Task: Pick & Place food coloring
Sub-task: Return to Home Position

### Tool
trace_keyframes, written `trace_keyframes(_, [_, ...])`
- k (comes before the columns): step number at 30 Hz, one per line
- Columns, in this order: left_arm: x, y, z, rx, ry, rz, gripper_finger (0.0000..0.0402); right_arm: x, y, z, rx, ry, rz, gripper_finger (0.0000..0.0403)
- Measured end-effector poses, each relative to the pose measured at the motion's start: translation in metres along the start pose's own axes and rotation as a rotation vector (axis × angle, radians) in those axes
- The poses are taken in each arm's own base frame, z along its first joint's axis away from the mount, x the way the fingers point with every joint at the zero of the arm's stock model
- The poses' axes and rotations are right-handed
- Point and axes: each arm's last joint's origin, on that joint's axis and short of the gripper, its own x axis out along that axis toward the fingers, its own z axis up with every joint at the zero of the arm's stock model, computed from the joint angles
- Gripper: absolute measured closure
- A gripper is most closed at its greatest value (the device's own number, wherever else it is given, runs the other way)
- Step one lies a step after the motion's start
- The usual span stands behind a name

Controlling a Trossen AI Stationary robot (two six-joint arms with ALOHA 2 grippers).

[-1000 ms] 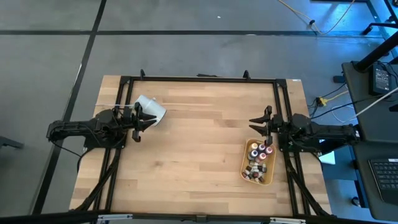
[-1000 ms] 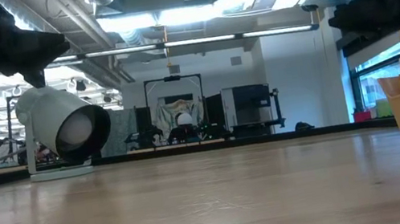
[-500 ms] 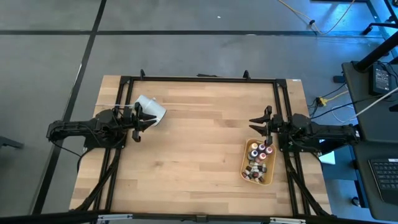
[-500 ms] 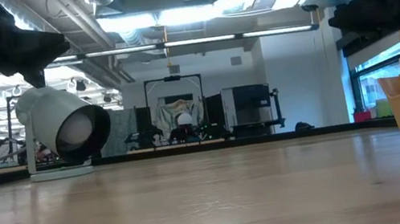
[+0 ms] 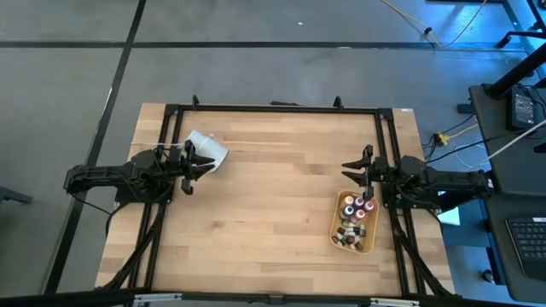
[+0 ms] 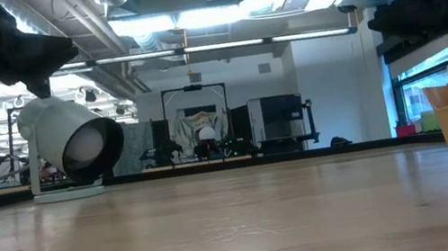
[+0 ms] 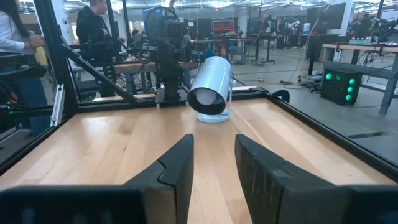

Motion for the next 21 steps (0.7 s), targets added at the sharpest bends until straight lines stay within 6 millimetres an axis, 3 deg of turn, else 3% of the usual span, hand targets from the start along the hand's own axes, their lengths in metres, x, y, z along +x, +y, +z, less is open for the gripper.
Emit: trace_keyframes(21, [0.0000,0.0000,0.0000,0.000,0.000,0.000,0.0309,0.0000,0.0000,0.0001,0.000,0.000,0.000,0.0283])
